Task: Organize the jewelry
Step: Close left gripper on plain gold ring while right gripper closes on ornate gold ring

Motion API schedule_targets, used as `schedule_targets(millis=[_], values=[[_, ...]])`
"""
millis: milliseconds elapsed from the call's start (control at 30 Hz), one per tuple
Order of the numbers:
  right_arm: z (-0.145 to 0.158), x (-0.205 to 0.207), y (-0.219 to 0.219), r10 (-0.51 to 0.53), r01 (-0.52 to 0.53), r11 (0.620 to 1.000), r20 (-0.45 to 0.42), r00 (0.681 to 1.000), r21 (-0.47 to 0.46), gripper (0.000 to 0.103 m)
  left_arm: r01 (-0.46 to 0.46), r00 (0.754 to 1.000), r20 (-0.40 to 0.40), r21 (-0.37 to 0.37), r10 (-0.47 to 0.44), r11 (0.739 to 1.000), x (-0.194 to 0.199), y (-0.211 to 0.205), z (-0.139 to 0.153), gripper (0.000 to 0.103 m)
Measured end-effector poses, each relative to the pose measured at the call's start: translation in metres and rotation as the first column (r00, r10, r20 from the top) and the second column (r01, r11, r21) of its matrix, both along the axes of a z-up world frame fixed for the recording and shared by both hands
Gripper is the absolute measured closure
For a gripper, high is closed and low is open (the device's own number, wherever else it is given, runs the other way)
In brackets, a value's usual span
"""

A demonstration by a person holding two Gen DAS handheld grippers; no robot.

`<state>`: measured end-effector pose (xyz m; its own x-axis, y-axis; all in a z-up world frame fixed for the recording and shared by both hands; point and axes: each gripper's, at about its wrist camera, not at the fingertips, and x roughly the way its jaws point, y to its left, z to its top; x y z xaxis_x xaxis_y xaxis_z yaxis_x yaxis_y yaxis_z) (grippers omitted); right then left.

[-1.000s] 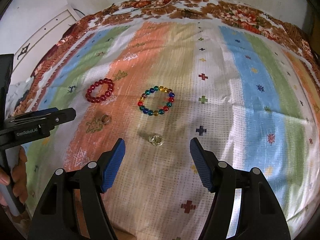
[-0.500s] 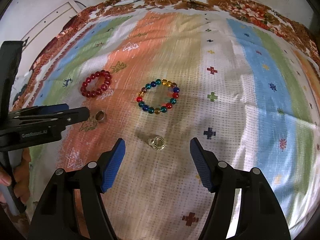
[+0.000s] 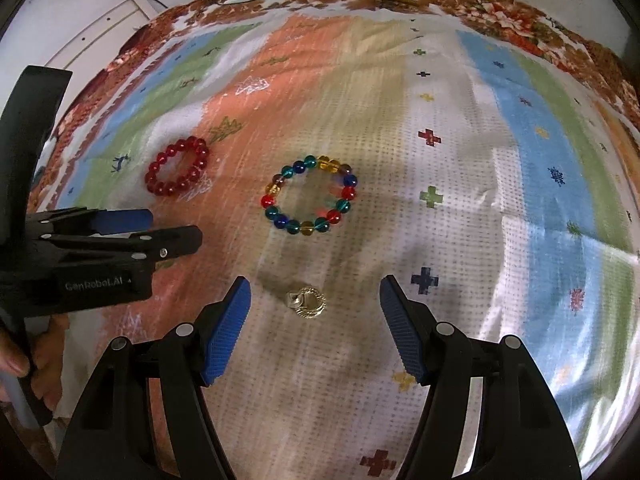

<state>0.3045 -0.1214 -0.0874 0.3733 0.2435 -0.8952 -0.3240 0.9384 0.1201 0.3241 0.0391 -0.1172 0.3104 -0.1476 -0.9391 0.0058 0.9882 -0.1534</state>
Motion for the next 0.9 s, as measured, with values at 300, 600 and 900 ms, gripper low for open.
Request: schedule_targets(millis=[300,600,900], values=[[-0.015,0.004,0.003,0.009,-0.01,1.0,-0.031,0.999,-0.026,0.059,0.02,1.0,0.002,0.072,-0.021,0.997,0.008,-0.007,-0.004,0.05],[-0.017,0.006,-0.004,-0.005,0.004,1.0,-0.048,0.999,-0.017,0.085,0.032,0.999,0.009,0.109,-0.033,0.994,0.01,-0.01,-0.006,0.078],[-0.015,0.004,-0.005,0.0,0.0,1.0,-0.047,0.999,-0.01,0.086,0.031,0.999,0.009,0.086,-0.032,0.996,0.005,-0.004,-0.003,0.084]])
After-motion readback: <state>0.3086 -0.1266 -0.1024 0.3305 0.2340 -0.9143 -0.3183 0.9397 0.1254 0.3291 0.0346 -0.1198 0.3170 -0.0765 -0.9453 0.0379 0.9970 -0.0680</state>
